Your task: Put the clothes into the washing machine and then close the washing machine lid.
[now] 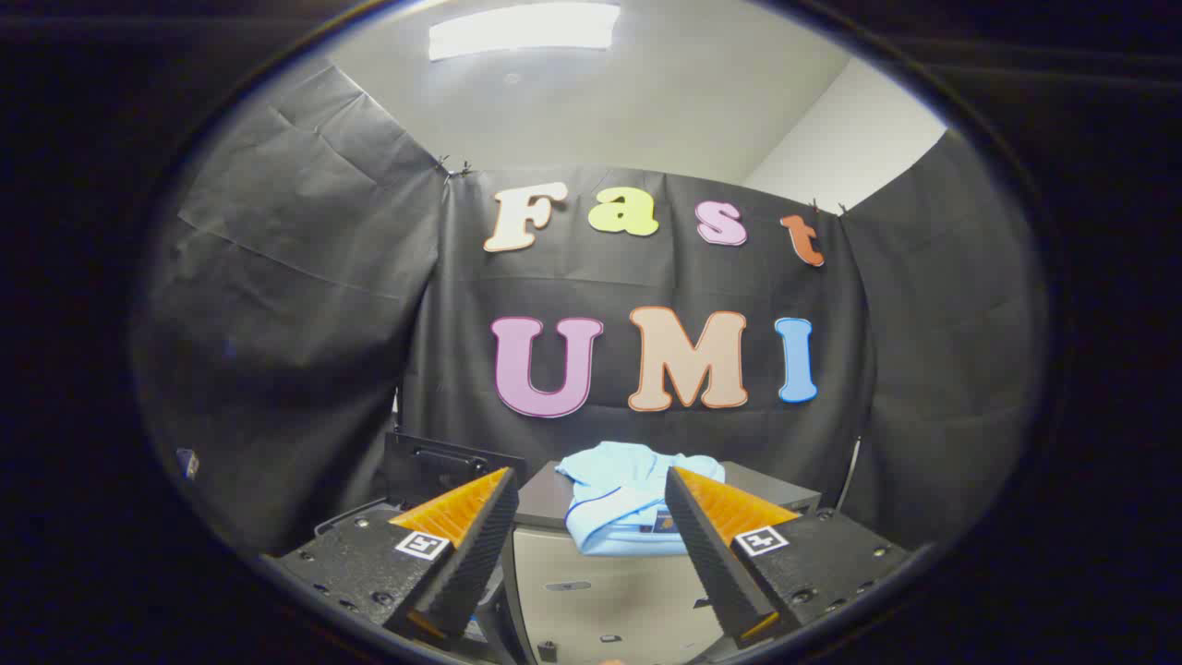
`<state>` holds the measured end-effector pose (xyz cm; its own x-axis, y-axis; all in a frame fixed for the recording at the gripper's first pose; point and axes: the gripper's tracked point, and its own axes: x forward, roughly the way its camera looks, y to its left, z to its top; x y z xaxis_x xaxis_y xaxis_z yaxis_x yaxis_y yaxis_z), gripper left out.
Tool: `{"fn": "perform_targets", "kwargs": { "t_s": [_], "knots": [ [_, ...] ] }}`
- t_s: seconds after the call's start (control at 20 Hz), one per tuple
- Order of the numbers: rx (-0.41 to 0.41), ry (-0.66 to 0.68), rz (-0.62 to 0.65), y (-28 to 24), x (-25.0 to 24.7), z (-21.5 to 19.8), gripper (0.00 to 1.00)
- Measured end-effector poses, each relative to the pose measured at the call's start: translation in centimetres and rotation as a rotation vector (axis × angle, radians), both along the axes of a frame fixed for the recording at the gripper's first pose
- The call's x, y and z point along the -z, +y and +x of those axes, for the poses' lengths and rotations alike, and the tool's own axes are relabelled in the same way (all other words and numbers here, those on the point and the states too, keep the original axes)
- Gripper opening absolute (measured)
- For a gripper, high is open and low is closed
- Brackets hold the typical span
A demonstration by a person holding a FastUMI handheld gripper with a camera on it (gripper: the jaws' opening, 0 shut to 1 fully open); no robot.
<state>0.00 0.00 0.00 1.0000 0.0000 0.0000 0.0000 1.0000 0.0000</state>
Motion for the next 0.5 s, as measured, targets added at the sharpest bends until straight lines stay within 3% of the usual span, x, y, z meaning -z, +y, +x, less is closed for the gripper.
{"fn": "perform_targets", "kwargs": {
  "t_s": [0.5],
  "knots": [
    [-0.004,-0.011,-0.009,0.25,-0.4,0.23,0.96]
  ]
}}
